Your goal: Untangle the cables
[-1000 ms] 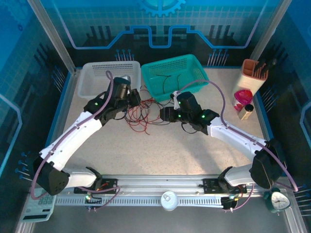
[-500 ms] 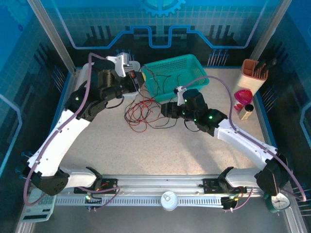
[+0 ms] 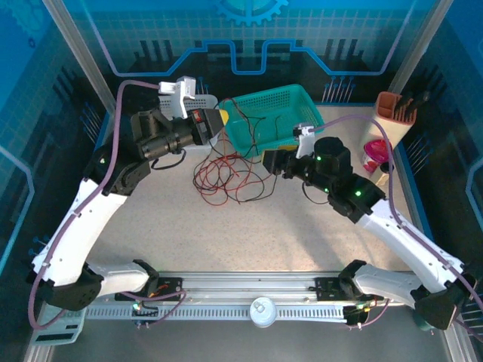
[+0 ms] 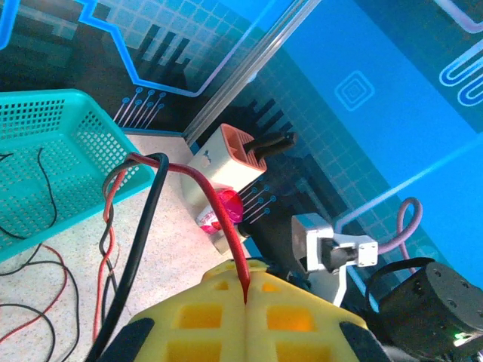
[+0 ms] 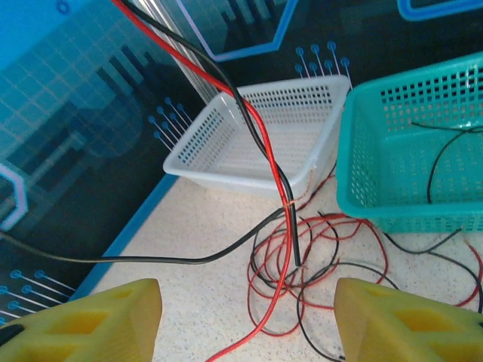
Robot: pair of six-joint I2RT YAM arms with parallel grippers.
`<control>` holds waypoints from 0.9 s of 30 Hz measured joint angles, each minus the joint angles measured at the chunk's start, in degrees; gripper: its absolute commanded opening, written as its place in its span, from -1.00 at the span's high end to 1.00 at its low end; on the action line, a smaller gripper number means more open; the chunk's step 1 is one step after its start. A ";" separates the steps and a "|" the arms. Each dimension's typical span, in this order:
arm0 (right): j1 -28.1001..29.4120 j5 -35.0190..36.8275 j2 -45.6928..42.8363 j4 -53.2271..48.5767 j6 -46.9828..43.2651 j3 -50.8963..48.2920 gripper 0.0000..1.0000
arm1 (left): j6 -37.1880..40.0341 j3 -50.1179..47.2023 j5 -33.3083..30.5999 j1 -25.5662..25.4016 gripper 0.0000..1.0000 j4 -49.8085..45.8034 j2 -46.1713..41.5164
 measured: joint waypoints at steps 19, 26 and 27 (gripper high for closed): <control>1.46 -9.20 -4.33 3.56 -0.55 -3.08 -0.29 | -0.31 -4.00 -0.57 -0.37 1.00 3.06 -0.81; 1.40 -9.99 -2.01 6.38 4.13 -6.01 -0.30 | -0.70 -5.25 -0.59 -0.55 1.00 5.27 -2.16; 1.33 -10.36 -1.27 6.80 5.25 -6.05 -0.31 | -0.72 -5.29 -0.59 -0.55 1.00 5.68 -2.23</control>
